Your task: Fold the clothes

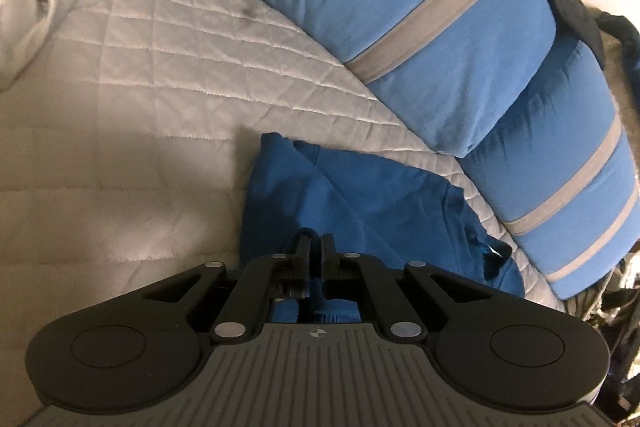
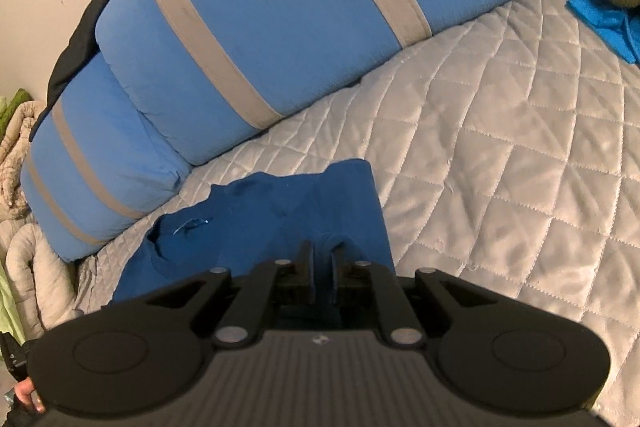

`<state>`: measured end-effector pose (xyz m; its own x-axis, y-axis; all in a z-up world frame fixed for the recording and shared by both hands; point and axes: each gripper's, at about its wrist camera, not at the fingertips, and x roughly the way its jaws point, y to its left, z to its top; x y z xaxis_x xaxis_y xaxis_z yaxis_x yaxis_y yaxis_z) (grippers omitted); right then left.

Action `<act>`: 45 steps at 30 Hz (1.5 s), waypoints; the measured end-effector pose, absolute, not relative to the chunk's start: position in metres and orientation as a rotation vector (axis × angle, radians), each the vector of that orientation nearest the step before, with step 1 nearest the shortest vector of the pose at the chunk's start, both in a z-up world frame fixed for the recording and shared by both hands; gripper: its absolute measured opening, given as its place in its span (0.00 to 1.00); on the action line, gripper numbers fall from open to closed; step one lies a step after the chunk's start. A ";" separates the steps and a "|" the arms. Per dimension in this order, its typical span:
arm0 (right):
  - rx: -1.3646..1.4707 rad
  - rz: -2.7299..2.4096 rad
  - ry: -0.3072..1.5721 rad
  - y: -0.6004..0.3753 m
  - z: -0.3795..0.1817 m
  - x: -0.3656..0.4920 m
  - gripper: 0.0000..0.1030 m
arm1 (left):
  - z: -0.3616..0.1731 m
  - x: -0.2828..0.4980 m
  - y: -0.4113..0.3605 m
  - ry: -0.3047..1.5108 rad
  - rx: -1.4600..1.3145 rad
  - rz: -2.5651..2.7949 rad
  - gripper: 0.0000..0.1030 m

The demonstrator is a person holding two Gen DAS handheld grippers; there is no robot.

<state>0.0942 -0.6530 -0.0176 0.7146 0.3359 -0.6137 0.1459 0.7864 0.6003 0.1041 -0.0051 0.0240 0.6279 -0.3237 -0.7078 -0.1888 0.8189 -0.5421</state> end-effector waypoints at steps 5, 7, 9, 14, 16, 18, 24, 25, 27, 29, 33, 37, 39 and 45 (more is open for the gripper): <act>0.676 0.125 0.781 -0.655 -0.016 0.090 0.67 | 0.027 0.101 -0.001 0.901 -0.672 -0.117 0.29; 0.654 0.136 0.759 -0.655 -0.009 0.085 0.77 | 0.034 0.097 -0.002 0.896 -0.653 -0.119 0.35; 0.640 0.154 0.754 -0.655 -0.003 0.081 0.80 | 0.042 0.093 -0.005 0.890 -0.623 -0.128 0.40; 0.548 0.177 0.757 -0.652 0.010 0.069 0.85 | 0.058 0.076 -0.012 0.871 -0.538 -0.156 0.41; 0.492 0.184 0.765 -0.648 0.015 0.063 0.87 | 0.064 0.069 -0.018 0.855 -0.466 -0.140 0.42; 0.423 0.198 0.773 -0.643 0.018 0.057 0.89 | 0.070 0.063 -0.024 0.843 -0.376 -0.137 0.44; 0.169 0.233 0.791 -0.621 0.026 0.036 0.96 | 0.082 0.041 -0.039 0.801 -0.132 -0.164 0.48; 0.127 0.240 0.790 -0.618 0.027 0.032 0.96 | 0.083 0.036 -0.042 0.787 -0.084 -0.176 0.50; 0.050 0.253 0.786 -0.612 0.029 0.025 0.97 | 0.085 0.025 -0.051 0.749 0.031 -0.196 0.57; -0.013 0.256 0.785 -0.607 0.029 0.019 0.98 | 0.082 0.014 -0.062 0.711 0.173 -0.220 0.65; -0.041 0.243 0.790 -0.608 0.030 0.014 0.98 | 0.071 -0.002 -0.084 0.648 0.476 -0.250 0.67; -0.027 0.243 0.793 -0.611 0.031 0.012 0.99 | 0.055 -0.009 -0.101 0.624 0.693 -0.286 0.67; -0.043 0.240 0.790 -0.609 0.032 0.009 0.99 | 0.046 -0.010 -0.107 0.613 0.789 -0.307 0.67; -0.069 0.224 0.780 -0.609 0.034 0.006 0.99 | 0.008 -0.019 -0.124 0.485 1.151 -0.375 0.72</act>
